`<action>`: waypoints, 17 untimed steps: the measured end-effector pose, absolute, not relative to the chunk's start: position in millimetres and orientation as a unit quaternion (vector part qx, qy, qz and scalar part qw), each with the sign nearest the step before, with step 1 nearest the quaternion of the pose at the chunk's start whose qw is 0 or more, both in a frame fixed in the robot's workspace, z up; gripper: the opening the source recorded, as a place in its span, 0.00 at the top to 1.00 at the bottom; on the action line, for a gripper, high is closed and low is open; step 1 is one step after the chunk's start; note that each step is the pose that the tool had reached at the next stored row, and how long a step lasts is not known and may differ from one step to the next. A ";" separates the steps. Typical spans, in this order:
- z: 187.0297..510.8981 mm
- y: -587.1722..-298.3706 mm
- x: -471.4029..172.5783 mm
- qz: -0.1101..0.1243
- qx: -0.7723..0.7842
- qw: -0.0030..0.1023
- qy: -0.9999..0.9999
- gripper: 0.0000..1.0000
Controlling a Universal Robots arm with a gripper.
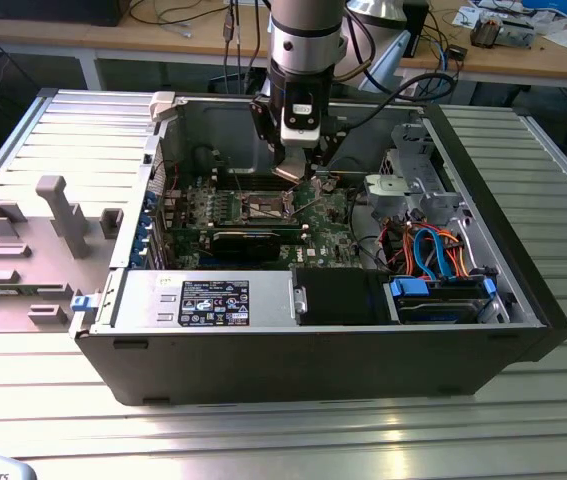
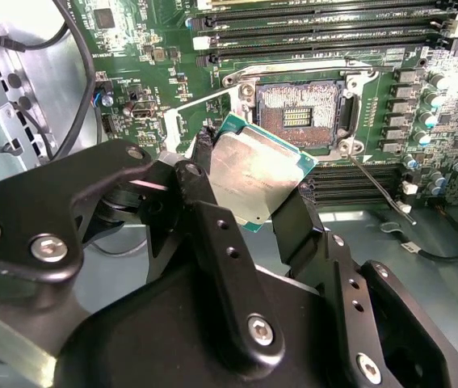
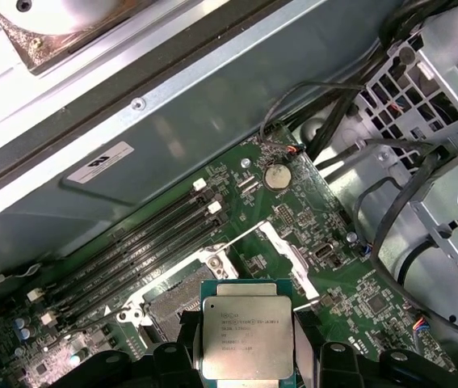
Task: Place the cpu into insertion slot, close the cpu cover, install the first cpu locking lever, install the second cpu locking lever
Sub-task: 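Place the cpu into insertion slot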
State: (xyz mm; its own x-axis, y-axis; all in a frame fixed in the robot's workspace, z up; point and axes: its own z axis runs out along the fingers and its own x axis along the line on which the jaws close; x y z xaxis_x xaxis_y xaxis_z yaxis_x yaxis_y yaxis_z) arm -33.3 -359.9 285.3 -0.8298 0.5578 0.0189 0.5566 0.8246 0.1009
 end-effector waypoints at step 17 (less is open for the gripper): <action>284.7 -359.9 -33.3 0.051 0.306 0.006 0.951 0.46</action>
State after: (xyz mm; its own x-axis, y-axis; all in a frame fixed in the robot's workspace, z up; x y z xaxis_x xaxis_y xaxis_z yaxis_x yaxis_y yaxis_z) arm -33.3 -359.9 284.7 -0.8130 0.5819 0.0189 0.5806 0.8079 0.1009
